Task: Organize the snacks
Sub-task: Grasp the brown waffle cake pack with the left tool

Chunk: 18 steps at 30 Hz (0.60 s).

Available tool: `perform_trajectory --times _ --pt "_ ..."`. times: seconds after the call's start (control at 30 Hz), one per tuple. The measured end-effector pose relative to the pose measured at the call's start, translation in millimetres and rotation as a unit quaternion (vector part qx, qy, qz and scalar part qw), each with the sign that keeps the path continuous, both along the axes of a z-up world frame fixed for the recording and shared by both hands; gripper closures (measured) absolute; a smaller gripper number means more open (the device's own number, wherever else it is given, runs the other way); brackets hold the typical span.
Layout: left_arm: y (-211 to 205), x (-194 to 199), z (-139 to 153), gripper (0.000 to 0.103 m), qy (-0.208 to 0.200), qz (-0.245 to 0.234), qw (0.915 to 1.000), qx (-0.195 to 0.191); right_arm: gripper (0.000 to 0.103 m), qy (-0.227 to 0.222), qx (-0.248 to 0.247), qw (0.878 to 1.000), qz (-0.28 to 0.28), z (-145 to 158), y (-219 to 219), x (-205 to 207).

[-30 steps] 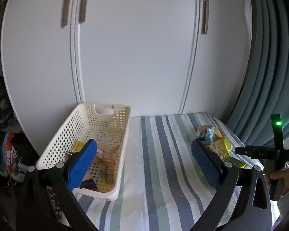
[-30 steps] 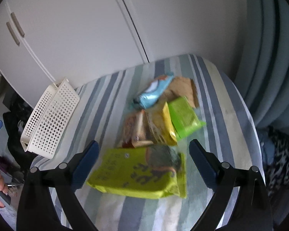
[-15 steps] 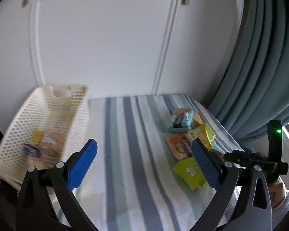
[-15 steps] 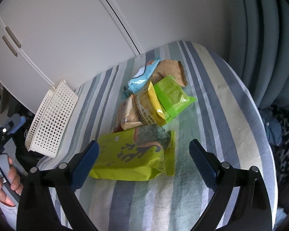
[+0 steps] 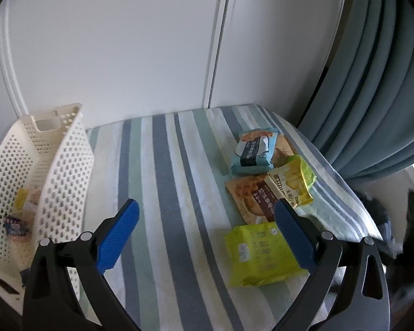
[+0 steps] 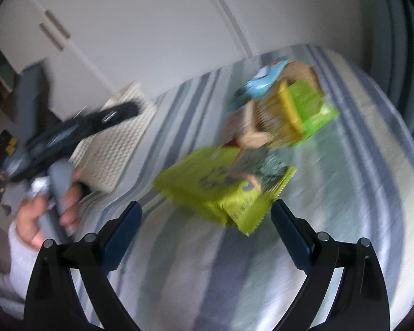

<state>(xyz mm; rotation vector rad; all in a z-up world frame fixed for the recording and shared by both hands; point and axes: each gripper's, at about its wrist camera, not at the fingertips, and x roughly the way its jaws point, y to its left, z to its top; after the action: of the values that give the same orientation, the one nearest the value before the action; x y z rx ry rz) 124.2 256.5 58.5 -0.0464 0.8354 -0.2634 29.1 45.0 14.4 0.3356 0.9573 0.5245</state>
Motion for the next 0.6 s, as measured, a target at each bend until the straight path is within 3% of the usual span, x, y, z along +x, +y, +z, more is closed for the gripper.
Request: perform_trajectory --times 0.23,0.6 --pt "-29 38 -23 0.004 0.06 -0.032 0.9975 -0.021 0.009 -0.025 -0.001 0.998 0.064 6 30 -31" --pt "-67 73 -73 0.004 0.175 -0.053 0.9772 -0.108 0.009 -0.049 -0.019 0.998 0.018 12 -6 -35"
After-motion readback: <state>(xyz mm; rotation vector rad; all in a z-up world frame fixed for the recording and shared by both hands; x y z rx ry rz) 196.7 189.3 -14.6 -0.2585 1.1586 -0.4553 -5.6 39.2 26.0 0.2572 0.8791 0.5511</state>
